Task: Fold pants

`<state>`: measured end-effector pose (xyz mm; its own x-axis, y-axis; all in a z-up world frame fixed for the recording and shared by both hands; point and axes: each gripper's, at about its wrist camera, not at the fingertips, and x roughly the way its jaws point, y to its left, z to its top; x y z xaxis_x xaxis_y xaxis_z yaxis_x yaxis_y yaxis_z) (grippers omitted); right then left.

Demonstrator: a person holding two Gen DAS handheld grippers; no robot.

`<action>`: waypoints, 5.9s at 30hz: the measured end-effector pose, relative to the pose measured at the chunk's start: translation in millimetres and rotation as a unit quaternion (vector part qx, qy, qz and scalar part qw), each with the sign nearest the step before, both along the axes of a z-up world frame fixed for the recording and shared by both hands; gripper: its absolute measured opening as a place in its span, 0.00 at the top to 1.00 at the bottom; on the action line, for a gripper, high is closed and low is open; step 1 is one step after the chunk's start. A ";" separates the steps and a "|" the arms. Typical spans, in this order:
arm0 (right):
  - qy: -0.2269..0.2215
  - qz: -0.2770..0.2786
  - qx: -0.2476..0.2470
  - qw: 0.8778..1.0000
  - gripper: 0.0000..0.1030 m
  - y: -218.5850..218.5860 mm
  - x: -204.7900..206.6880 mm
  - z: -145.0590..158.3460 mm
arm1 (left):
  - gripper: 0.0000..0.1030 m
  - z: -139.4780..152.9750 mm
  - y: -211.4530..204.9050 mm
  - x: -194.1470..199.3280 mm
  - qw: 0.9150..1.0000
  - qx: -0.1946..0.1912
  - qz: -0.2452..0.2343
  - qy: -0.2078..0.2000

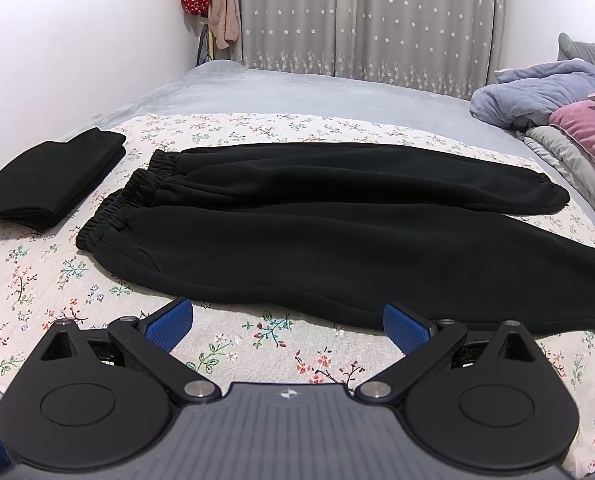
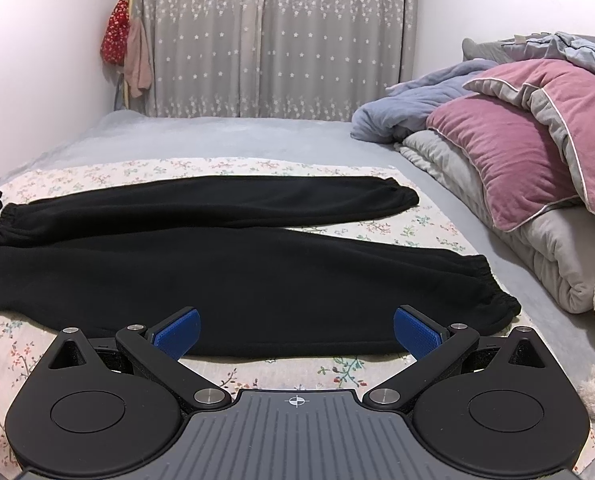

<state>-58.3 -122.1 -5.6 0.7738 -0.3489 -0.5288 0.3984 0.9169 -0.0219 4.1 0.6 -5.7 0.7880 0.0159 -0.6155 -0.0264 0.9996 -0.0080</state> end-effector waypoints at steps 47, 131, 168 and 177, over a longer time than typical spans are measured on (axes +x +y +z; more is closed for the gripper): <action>0.081 -0.081 0.243 0.963 0.00 -68.3 28.2 -50.8 | 0.12 -53.5 178.7 125.7 0.960 -0.133 0.230 0.087; 0.134 -0.021 0.038 0.990 0.00 -111.1 143.9 -45.9 | 0.18 -21.8 221.2 303.1 0.989 -0.085 0.083 0.086; 0.134 -0.008 0.041 0.990 0.00 -103.9 148.1 -50.0 | 0.25 8.2 248.6 308.5 0.975 0.019 0.214 -0.053; 0.119 -0.004 0.050 0.992 0.00 -99.1 141.0 -41.4 | 0.14 31.9 239.7 216.0 0.983 -0.046 0.175 0.033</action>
<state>82.7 -221.2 -47.0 0.6211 -0.2902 -0.7280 0.3997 0.9163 -0.0242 220.1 240.4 26.2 0.7023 0.2215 -0.6765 -0.3726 0.9241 -0.0843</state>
